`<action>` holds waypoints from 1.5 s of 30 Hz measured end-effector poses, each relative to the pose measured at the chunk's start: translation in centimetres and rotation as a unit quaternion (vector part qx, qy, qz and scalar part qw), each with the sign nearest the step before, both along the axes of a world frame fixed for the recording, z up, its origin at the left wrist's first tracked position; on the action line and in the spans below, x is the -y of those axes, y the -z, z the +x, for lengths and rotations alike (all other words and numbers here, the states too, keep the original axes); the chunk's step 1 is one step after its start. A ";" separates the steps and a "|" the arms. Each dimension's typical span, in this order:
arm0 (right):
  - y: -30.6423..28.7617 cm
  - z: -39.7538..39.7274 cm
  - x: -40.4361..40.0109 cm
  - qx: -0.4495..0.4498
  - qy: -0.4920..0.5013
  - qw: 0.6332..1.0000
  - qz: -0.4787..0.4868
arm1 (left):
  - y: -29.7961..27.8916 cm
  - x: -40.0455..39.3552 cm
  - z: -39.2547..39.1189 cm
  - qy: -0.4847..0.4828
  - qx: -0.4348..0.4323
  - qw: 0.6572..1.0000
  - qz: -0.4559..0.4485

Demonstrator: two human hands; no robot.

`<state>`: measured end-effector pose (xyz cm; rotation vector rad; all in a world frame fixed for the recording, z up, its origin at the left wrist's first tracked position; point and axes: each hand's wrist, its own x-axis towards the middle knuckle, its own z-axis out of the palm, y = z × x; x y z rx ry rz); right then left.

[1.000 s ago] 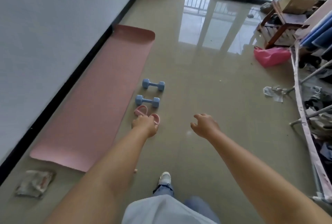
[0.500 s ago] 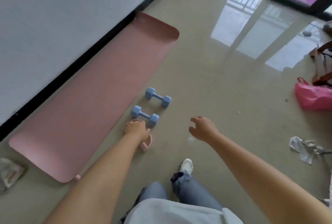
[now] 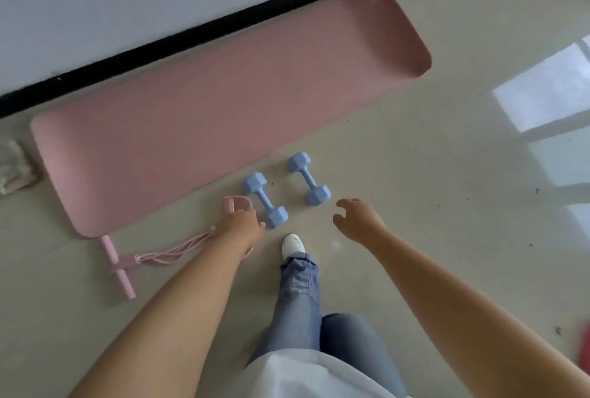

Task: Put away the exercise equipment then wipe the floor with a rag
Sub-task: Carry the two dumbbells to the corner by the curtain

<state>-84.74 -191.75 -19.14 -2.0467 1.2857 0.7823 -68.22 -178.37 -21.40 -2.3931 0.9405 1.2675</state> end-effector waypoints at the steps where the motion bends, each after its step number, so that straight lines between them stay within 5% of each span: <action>1: 0.9 0.6 1.5 -0.001 -0.005 1.000 0.010 | 0.8 1.4 0.4 -0.013 -0.004 1.000 0.004; 10: 12.6 4.2 11.0 -0.053 -0.035 0.994 0.087 | 11.7 9.7 0.5 -0.188 -0.031 0.982 -0.011; 21: 38.4 7.0 14.2 -0.063 -0.086 0.989 0.105 | 35.9 10.2 -2.3 -0.369 0.009 0.929 0.024; 29: 53.7 8.7 14.6 -0.015 0.041 0.996 0.072 | 50.9 11.2 -1.4 -0.478 0.079 0.874 0.021; 35: 58.2 8.5 14.6 0.033 0.094 0.993 0.058 | 55.8 11.8 -0.1 -0.551 0.109 0.827 -0.042; 45: 54.8 6.2 14.3 -0.015 0.101 0.992 0.075 | 51.7 12.3 -1.1 -0.499 0.047 0.865 -0.006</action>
